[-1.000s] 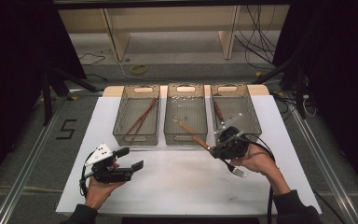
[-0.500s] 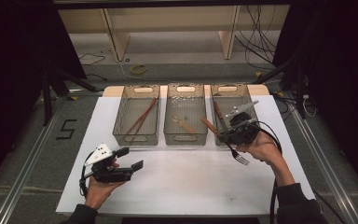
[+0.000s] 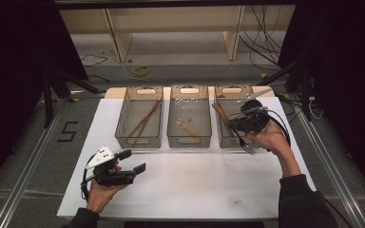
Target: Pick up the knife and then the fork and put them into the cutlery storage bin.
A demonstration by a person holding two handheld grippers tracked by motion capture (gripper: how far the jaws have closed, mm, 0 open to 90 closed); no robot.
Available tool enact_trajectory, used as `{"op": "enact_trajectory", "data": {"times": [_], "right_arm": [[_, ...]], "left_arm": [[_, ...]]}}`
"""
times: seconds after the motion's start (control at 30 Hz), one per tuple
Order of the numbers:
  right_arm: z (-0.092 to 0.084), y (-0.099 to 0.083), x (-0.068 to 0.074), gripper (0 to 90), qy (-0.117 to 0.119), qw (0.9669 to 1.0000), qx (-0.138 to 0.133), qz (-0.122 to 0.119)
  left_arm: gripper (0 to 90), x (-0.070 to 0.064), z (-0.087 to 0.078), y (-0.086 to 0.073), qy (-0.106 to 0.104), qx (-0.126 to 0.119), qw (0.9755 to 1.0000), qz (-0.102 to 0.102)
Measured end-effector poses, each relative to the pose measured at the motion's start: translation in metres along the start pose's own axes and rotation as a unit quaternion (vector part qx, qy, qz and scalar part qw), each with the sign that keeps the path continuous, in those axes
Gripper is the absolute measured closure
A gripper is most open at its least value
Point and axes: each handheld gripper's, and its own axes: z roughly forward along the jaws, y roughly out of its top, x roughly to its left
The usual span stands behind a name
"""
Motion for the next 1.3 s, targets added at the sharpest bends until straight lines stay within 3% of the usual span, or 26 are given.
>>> {"op": "enact_trajectory", "data": {"times": [0.63,1.3], "right_arm": [[-0.006,0.026,-0.038,77.8,-0.042,0.9974,-0.036,0.046],[0.017,0.033,-0.071,77.7,-0.097,0.9901,-0.037,0.095]], "left_arm": [[15.8,0.000,0.000,0.000,0.000,0.000,1.0000,0.000],[15.8,0.001,-0.001,0.000,0.000,0.000,1.0000,0.000]]}}
